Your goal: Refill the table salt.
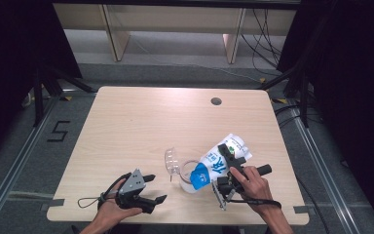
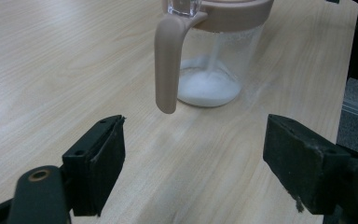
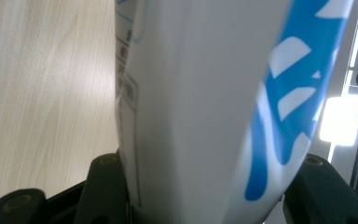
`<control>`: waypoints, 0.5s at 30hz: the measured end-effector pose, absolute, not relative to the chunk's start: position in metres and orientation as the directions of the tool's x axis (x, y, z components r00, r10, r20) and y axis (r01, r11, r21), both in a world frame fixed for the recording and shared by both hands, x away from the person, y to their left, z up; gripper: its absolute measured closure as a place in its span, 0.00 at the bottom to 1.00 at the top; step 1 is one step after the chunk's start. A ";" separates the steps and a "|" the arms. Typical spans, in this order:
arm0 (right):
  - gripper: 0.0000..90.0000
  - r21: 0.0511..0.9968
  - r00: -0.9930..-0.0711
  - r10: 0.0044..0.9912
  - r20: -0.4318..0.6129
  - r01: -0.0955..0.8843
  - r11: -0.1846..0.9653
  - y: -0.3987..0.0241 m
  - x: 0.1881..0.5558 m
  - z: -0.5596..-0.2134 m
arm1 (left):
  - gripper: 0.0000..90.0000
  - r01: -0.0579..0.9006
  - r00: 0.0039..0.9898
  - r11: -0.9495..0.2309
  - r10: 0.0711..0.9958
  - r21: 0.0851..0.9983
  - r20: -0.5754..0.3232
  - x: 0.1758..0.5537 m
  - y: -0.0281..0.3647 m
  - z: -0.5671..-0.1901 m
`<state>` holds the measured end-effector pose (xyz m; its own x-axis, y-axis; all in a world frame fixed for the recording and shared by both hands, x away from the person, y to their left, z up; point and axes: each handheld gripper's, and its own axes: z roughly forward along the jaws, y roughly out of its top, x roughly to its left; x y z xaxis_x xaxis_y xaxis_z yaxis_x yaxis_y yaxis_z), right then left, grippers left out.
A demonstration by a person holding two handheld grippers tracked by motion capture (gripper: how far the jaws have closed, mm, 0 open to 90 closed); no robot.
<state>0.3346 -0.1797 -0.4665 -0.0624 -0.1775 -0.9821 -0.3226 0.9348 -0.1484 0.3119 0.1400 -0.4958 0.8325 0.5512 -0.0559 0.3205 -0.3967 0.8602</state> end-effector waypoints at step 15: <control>0.57 -0.132 -0.092 -0.165 -0.982 -0.286 0.949 -0.180 0.332 -0.467 | 0.23 0.320 0.833 -0.397 0.551 0.860 -0.055 0.312 0.140 -0.496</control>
